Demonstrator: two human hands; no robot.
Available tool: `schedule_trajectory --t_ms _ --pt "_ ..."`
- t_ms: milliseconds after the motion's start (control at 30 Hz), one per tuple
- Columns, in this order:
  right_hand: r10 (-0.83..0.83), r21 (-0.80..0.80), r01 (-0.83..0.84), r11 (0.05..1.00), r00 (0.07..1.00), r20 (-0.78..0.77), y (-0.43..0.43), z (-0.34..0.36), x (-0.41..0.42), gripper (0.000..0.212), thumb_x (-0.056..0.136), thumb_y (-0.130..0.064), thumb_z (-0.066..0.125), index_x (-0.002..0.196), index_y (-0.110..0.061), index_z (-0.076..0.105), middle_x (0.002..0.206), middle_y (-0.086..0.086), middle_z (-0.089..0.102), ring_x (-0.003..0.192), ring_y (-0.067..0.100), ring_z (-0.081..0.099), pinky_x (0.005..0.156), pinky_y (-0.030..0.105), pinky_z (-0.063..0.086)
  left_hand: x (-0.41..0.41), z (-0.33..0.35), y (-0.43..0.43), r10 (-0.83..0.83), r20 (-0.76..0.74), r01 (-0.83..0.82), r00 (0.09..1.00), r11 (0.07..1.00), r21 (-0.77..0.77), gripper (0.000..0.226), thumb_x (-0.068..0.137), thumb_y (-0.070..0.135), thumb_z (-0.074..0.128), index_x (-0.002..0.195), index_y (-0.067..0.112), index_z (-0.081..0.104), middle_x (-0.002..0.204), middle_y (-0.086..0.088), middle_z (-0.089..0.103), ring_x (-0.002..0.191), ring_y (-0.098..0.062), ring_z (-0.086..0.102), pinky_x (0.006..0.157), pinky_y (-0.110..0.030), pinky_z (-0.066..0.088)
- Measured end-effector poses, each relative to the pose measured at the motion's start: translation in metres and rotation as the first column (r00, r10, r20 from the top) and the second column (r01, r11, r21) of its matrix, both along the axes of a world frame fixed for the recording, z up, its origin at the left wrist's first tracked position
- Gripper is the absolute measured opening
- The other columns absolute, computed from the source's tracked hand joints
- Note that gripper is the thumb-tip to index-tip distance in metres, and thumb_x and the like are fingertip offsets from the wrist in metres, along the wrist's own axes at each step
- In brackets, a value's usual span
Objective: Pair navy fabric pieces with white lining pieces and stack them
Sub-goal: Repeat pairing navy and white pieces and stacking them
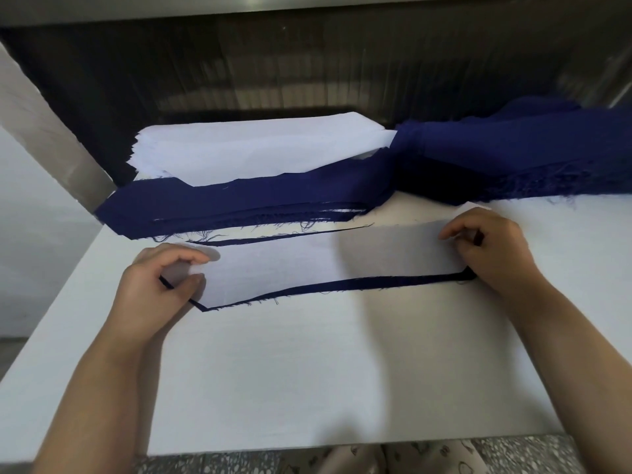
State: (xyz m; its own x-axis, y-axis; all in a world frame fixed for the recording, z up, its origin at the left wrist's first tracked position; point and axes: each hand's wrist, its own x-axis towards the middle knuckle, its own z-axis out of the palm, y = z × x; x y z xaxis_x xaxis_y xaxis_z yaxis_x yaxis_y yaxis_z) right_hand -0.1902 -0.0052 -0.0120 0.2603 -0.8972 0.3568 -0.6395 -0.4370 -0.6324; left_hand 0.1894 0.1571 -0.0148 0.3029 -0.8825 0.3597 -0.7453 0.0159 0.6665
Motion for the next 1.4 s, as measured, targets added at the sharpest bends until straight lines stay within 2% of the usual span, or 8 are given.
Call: schedule_trajectory --t_ms 133,233,300,400,533,833,1033,1400 --pt "-0.007 0.028 0.008 1.000 0.999 -0.037 0.000 0.001 -0.001 0.035 0.070 0.020 0.055 0.080 -0.011 0.068 0.076 -0.004 0.052 0.066 0.005 0.048 0.061 0.001 0.033 0.001 0.003 -0.001 0.027 0.118 -0.030 0.993 0.999 0.022 0.039 0.075 -0.005 0.074 0.090 0.031 0.068 0.106 0.012 0.068 0.118 -0.029 0.047 0.106 -0.023 0.023" --pt "-0.027 0.013 0.028 1.000 0.997 -0.079 0.001 0.003 -0.001 0.030 0.071 0.017 0.057 0.084 -0.007 0.070 0.085 0.003 0.052 0.068 0.013 0.045 0.063 0.002 0.034 -0.004 0.006 0.001 0.101 0.113 -0.105 0.988 0.994 0.027 0.039 0.073 0.015 0.068 0.092 0.048 0.060 0.104 0.034 0.060 0.118 -0.005 0.035 0.104 -0.033 0.022" --pt "-0.068 0.005 0.069 0.998 0.992 -0.109 0.002 0.004 0.000 0.025 0.074 0.012 0.060 0.086 -0.008 0.069 0.091 0.002 0.051 0.074 0.016 0.045 0.065 0.014 0.037 -0.005 0.004 0.001 0.129 0.101 -0.133 0.986 0.990 0.037 0.053 0.075 0.005 0.072 0.091 0.054 0.057 0.102 0.045 0.054 0.111 0.011 0.026 0.102 -0.025 0.020" --pt "-0.201 -0.070 0.190 0.979 0.960 -0.196 0.004 0.005 0.001 0.016 0.081 0.000 0.062 0.090 -0.011 0.069 0.099 0.001 0.050 0.082 0.017 0.047 0.067 0.030 0.037 -0.003 0.000 0.000 0.141 0.110 -0.146 0.984 0.988 0.044 0.065 0.075 -0.007 0.069 0.092 0.055 0.056 0.101 0.035 0.057 0.109 0.016 0.024 0.096 -0.010 0.015" --pt "-0.319 -0.202 0.265 0.943 0.891 -0.322 0.008 0.008 0.006 0.013 0.085 -0.008 0.059 0.093 -0.011 0.069 0.101 0.007 0.055 0.094 0.028 0.050 0.065 0.032 0.032 -0.001 0.000 -0.002 0.139 0.083 -0.142 0.987 0.989 0.032 0.043 0.072 0.013 0.051 0.092 0.051 0.055 0.102 0.028 0.058 0.107 0.012 0.029 0.106 -0.037 0.025" --pt "-0.017 -0.088 -0.026 0.996 0.894 -0.447 -0.012 0.017 0.041 0.024 0.090 -0.010 0.051 0.109 -0.014 0.065 0.114 0.003 0.057 0.104 0.023 0.047 0.076 0.034 0.041 0.008 0.010 -0.025 0.234 0.283 -0.240 0.930 0.971 -0.013 0.034 0.082 0.024 0.046 0.104 0.015 0.070 0.110 0.000 0.064 0.113 -0.031 0.038 0.094 -0.043 0.029" --pt "0.078 -0.154 -0.189 0.970 0.839 -0.538 -0.046 0.030 0.091 0.034 0.092 -0.014 0.047 0.123 -0.015 0.062 0.141 0.003 0.043 0.128 0.025 0.031 0.106 0.034 0.027 0.022 0.011 -0.065 0.281 0.400 -0.301 0.872 0.954 -0.014 0.041 0.087 0.038 0.041 0.105 0.016 0.071 0.126 -0.002 0.058 0.118 -0.031 0.033 0.093 -0.042 0.025" --pt "0.115 -0.047 -0.211 0.976 0.689 -0.716 -0.087 0.031 0.146 0.041 0.088 -0.016 0.046 0.127 -0.024 0.054 0.155 -0.003 0.016 0.135 0.030 0.014 0.106 0.043 0.018 0.051 0.006 -0.109 0.288 0.432 -0.361 0.854 0.928 0.095 0.057 0.091 0.052 0.027 0.111 0.021 0.070 0.148 0.003 0.040 0.130 -0.028 0.024 0.105 -0.046 0.016"
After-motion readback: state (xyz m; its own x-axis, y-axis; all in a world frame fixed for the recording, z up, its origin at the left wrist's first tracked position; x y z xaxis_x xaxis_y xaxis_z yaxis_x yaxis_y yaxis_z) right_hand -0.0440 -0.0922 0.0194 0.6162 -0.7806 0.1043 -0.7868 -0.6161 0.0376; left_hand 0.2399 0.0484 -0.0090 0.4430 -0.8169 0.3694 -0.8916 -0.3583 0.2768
